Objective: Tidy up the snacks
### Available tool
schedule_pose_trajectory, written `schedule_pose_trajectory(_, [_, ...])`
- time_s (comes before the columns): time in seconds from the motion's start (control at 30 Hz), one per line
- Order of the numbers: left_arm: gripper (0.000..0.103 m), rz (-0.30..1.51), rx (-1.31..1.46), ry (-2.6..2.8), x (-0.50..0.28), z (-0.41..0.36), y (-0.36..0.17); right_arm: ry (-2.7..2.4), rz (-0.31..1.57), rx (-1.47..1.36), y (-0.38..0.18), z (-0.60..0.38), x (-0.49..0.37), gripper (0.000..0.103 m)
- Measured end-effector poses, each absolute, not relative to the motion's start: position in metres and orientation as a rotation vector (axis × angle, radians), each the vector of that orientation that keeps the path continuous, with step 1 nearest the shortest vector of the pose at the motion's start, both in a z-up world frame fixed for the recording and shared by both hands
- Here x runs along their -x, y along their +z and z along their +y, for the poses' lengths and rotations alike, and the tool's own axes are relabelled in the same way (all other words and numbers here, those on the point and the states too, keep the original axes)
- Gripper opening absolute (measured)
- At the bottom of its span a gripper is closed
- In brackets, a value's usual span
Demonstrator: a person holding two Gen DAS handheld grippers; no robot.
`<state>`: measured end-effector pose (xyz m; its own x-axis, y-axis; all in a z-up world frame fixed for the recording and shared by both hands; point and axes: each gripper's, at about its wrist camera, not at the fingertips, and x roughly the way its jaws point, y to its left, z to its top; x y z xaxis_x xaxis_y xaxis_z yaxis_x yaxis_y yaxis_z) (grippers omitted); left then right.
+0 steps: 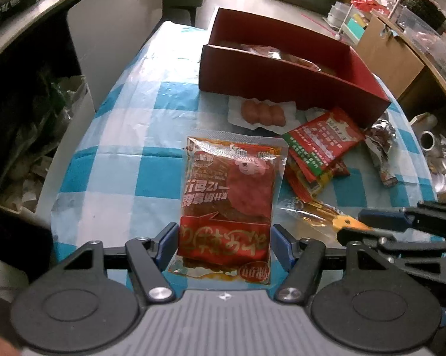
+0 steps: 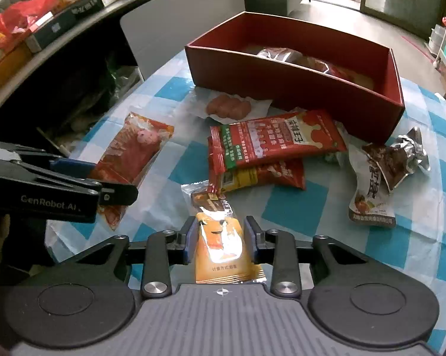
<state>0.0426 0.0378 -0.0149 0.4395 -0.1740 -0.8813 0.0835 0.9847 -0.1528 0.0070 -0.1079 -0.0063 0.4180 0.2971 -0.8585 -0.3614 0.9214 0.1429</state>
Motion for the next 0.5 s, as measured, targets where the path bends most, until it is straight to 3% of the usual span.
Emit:
schedule_pose_trajectory(0.2, [0.06, 1.126, 0.06, -0.172, -0.042, 0.033, -0.02, 0.42, 1.142, 0.146, -0.033, -0.094, -0.004, 0.041])
schedule_pose_trajectory(0.33, [0.061, 1.154, 0.028, -0.18, -0.041, 0.029, -0.027, 0.42, 1.139, 0.164, -0.036, -0.087, -0.012, 0.052])
schedule_pose_trajectory(0.37, [0.061, 1.16, 0.019, -0.175, -0.041, 0.028, -0.029, 0.414, 1.126, 0.177, -0.036, -0.084, -0.015, 0.057])
schedule_pose_trajectory(0.43, [0.061, 1.169, 0.007, -0.158, -0.042, 0.03, -0.031, 0.359, 1.122, 0.238, -0.045, -0.078, -0.022, 0.093])
schedule_pose_trajectory(0.5, [0.061, 1.181, 0.018, -0.156, -0.042, 0.034, -0.033, 0.355, 1.137, 0.266, -0.054, -0.075, -0.026, 0.103])
